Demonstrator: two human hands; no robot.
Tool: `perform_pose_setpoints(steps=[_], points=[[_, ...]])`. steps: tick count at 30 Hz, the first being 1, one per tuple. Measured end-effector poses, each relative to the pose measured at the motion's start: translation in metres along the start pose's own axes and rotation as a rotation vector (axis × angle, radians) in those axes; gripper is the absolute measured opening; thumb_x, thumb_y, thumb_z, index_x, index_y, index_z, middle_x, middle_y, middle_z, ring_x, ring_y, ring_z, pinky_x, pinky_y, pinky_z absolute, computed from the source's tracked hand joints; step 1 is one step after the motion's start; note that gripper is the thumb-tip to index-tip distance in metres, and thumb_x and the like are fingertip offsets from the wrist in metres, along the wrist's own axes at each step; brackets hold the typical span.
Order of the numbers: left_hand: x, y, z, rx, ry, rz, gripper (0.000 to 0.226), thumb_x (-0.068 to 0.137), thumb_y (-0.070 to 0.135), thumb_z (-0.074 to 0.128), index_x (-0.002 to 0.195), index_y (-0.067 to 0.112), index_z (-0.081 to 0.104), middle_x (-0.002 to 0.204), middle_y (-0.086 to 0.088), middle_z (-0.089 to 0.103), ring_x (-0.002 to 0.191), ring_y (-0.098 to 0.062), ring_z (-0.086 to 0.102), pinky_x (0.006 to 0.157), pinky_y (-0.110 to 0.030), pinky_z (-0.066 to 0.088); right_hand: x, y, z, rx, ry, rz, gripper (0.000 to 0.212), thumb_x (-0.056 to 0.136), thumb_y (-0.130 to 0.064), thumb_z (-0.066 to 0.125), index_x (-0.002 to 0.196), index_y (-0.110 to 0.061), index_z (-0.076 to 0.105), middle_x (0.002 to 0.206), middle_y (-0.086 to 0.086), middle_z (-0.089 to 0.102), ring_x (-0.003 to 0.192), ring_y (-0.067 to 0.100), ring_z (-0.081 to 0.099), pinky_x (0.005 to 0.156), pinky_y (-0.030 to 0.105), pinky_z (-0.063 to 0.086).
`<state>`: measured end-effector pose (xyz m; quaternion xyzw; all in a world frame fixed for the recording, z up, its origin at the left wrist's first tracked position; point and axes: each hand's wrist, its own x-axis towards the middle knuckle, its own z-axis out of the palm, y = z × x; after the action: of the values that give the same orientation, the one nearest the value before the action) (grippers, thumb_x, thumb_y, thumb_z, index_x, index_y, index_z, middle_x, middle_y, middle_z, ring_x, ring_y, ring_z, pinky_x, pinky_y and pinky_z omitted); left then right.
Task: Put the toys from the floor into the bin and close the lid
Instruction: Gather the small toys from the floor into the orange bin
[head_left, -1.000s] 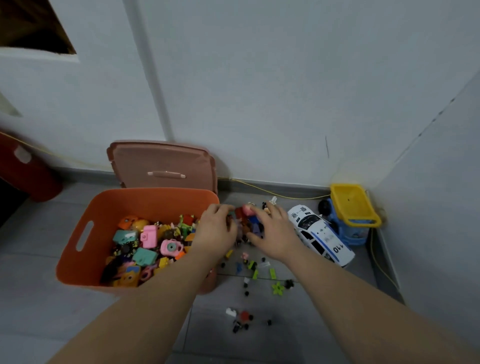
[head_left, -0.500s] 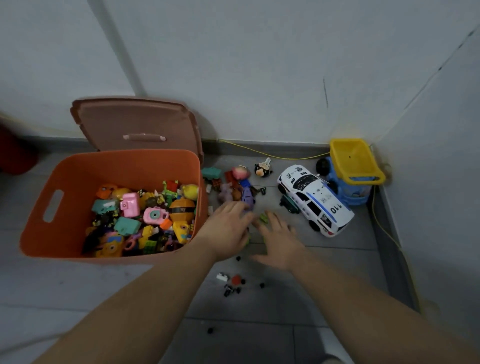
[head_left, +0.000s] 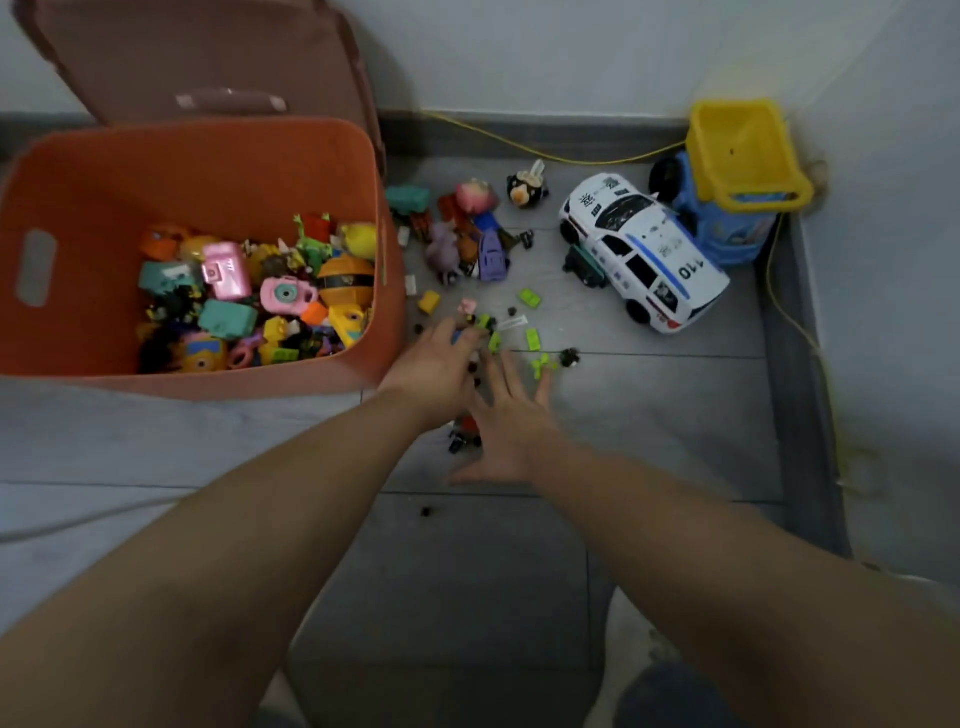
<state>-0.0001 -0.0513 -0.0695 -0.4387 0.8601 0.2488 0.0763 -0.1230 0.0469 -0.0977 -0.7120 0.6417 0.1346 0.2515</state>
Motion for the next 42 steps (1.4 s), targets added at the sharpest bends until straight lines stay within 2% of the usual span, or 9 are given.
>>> perform_pose_setpoints(steps=[11,18,22,25,28,31,34,38,42], points=[[-0.02,-0.019,0.019,-0.08,0.01,-0.045,0.061,0.091,0.027,0.054,0.149,0.023,0.034,0.14,-0.01,0.036,0.129,-0.03,0.039,0.103,-0.044,0.043,-0.013,-0.052,0.05,-0.01,0.032,0.112,0.125,0.065,-0.097,0.037,0.159,-0.027,-0.007,0.162,0.01,-0.028,0.142,0.039,-0.038,0.102,0.079,-0.012],[-0.026,-0.019,0.028,-0.081,-0.008,-0.067,0.061,0.092,0.03,0.05,0.15,0.022,0.032,0.145,-0.011,0.035,0.131,-0.032,0.038,0.106,-0.045,0.04,0.011,0.012,0.006,-0.063,0.218,0.291,0.103,0.08,-0.09,0.023,0.158,-0.031,-0.011,0.164,0.012,-0.02,0.149,0.039,-0.024,0.109,0.075,-0.006],[-0.025,-0.022,0.032,-0.005,-0.048,-0.035,0.064,0.095,0.044,0.049,0.152,0.025,0.026,0.153,-0.01,0.027,0.137,-0.03,0.033,0.109,-0.044,0.038,0.01,0.057,-0.01,-0.074,0.169,0.339,0.098,0.081,-0.09,0.012,0.154,-0.033,-0.021,0.161,0.01,-0.031,0.147,0.038,-0.028,0.111,0.074,-0.004],[-0.026,-0.022,0.039,0.052,-0.09,-0.011,0.082,0.089,0.06,0.052,0.154,0.029,0.014,0.16,-0.011,0.015,0.144,-0.031,0.023,0.114,-0.044,0.032,0.001,0.079,-0.006,-0.007,0.101,0.347,0.102,0.077,-0.093,0.016,0.152,-0.037,-0.026,0.159,0.009,-0.035,0.146,0.038,-0.03,0.115,0.07,-0.003],[-0.025,-0.019,0.05,0.14,-0.142,0.031,0.108,0.078,0.08,0.05,0.155,0.032,-0.009,0.164,-0.011,-0.005,0.151,-0.031,-0.001,0.121,-0.047,0.016,-0.005,0.089,0.002,0.075,0.054,0.292,0.107,0.077,-0.092,0.031,0.151,-0.039,-0.026,0.161,0.009,-0.031,0.148,0.035,-0.026,0.119,0.064,0.001],[-0.02,-0.019,0.059,0.199,-0.147,-0.048,0.131,0.065,0.093,0.045,0.15,0.027,-0.029,0.16,-0.013,-0.026,0.149,-0.035,-0.021,0.122,-0.05,0.002,-0.009,0.087,0.013,0.072,0.042,0.204,0.117,0.072,-0.093,0.039,0.149,-0.038,-0.03,0.161,0.009,-0.032,0.148,0.031,-0.029,0.121,0.059,0.001],[-0.014,-0.017,0.069,0.226,-0.109,-0.083,0.137,0.061,0.096,0.044,0.14,0.026,-0.044,0.154,-0.015,-0.039,0.145,-0.036,-0.03,0.121,-0.05,-0.004,-0.01,0.079,0.019,0.033,0.041,0.132,0.126,0.067,-0.095,0.043,0.148,-0.036,-0.034,0.156,0.009,-0.041,0.144,0.029,-0.037,0.12,0.06,-0.006],[0.0,-0.017,0.078,0.232,-0.045,-0.147,0.127,0.069,0.093,0.037,0.144,0.026,-0.04,0.154,-0.017,-0.04,0.145,-0.038,-0.03,0.123,-0.051,0.003,-0.002,0.078,0.019,-0.018,0.019,-0.056,0.13,0.064,-0.095,0.049,0.149,-0.037,-0.031,0.157,0.006,-0.041,0.143,0.027,-0.04,0.116,0.065,-0.011],[0.014,-0.018,0.083,0.192,0.108,-0.216,0.106,0.078,0.086,0.018,0.152,0.025,-0.026,0.161,-0.022,-0.022,0.148,-0.042,-0.019,0.122,-0.052,0.012,0.015,0.087,0.019,-0.121,0.071,-0.184,0.12,0.069,-0.093,0.044,0.154,-0.037,-0.02,0.161,0.009,-0.032,0.146,0.031,-0.034,0.116,0.065,-0.011]])
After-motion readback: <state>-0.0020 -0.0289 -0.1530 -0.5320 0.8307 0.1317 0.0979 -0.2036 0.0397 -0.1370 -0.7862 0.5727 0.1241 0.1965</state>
